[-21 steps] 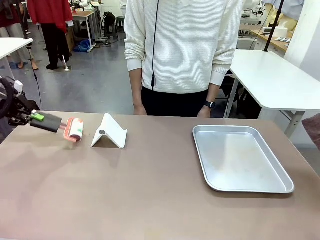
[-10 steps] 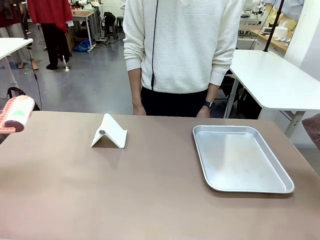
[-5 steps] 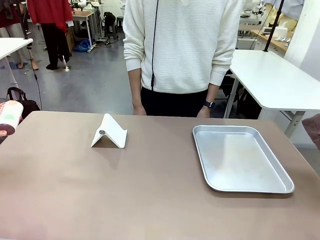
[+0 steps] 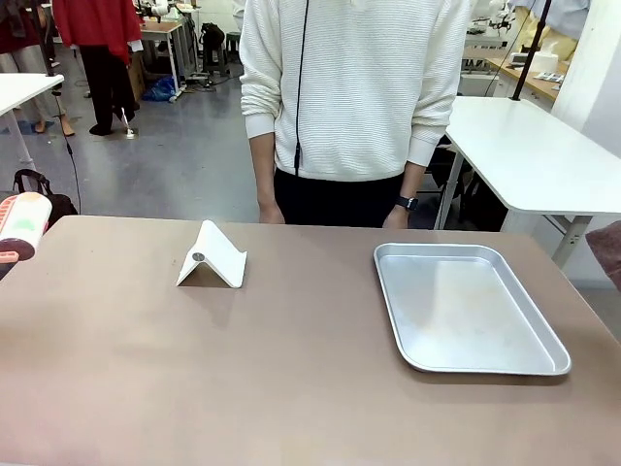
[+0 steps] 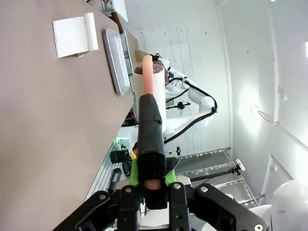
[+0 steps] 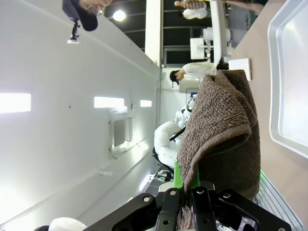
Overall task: Clean the surface of the table.
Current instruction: Return the Lint Roller and towel to their original positions.
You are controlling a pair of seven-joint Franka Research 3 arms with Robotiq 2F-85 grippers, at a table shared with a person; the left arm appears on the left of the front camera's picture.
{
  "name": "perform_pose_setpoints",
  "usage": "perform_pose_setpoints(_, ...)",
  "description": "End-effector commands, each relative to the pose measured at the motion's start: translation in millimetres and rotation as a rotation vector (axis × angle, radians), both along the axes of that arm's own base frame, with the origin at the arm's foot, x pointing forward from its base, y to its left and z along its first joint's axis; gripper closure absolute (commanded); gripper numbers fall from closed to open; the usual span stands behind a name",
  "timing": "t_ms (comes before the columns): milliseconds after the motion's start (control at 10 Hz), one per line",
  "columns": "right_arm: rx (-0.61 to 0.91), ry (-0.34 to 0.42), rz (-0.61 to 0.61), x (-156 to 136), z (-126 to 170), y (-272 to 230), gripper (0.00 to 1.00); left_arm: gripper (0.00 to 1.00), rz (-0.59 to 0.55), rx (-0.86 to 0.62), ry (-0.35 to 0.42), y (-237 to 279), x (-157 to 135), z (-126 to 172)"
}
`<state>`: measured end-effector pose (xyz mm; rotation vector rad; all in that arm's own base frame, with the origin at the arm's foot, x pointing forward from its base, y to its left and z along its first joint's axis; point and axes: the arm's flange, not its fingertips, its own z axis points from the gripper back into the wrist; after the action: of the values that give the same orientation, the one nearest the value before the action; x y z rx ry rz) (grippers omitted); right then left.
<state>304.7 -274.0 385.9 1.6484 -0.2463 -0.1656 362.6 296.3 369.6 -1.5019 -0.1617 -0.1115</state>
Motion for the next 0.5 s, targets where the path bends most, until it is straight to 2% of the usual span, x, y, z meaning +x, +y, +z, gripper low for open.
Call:
perform_pose_setpoints(0,0.008,-0.002,0.005,-2.6,5.4,2.4,1.00,0.96,0.002,-0.001,-0.002,-0.7,-4.6,3.9)
perform_pose_setpoints(300,0.008,-0.002,0.005,-2.6,5.4,2.4,1.00,0.96,0.002,-0.001,-0.002,-0.7,-4.6,3.9)
perform_pose_setpoints(400,0.000,0.000,0.000,0.0,0.0,0.0,0.95,0.96,0.002,-0.001,-0.002,-0.7,-4.6,3.9)
